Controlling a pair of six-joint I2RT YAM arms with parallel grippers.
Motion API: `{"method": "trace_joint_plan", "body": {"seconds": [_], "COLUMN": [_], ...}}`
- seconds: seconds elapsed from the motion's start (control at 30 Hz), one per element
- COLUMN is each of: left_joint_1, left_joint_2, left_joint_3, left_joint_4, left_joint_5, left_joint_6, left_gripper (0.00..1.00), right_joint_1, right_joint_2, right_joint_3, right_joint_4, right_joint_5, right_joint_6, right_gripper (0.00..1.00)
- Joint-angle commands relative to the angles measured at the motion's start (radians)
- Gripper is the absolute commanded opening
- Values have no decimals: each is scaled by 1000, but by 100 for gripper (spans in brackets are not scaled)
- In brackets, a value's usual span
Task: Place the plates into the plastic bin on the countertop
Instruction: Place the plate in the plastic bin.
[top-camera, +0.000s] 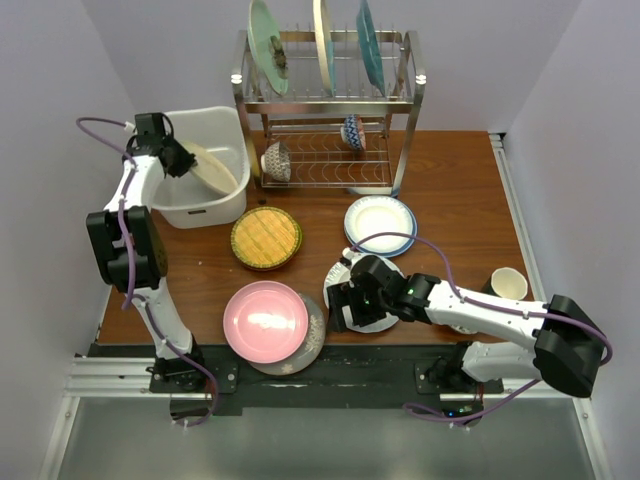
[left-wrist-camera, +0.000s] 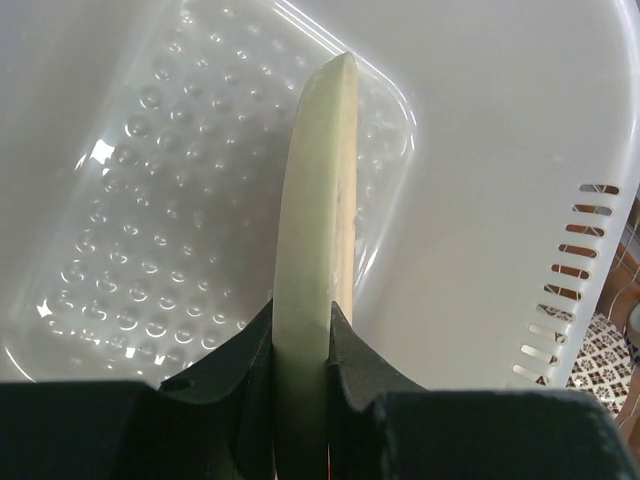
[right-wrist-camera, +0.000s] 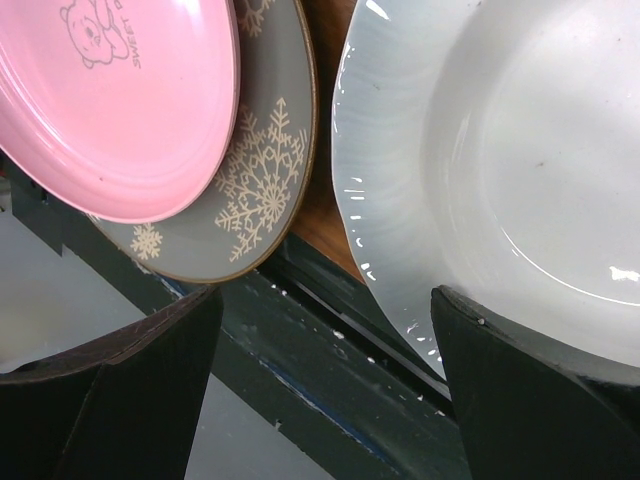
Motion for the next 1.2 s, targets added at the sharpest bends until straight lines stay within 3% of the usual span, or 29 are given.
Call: {"method": "trace_joint_plan", "body": {"seconds": [0.0,0.03,0.17,0.3,0.5,0.77,1.17], "left_joint_1": [9,9,9,9,12,13,15], "left_joint_2": [-7,-2,10,6,29,75,47], "left_joint_3": [81,83,104,112,107,161,165], "left_joint_4": [8,-2,-60,-106,-127,-244,-266], "left_joint_5": [41,39,16,-33,-1,-53,-93], "left_joint_6": [95,105,152,192,230,263,319], "left_gripper": [10,12,38,49,52,55,62], "right_joint_1": [3,3,3,3,3,4,3], "right_joint_2": [-1,-1,1,7,24,11,14], "right_joint_3": [9,8,8,8,8,1,-2], "right_joint_4": [12,12,16,23,26,22,25], "right_joint_5": [-29,-30,-32,-38,-44,-44,-53], "right_joint_6": [2,2,2,3,2,2,3], "right_gripper": [89,89,89,88,88,88,88]}}
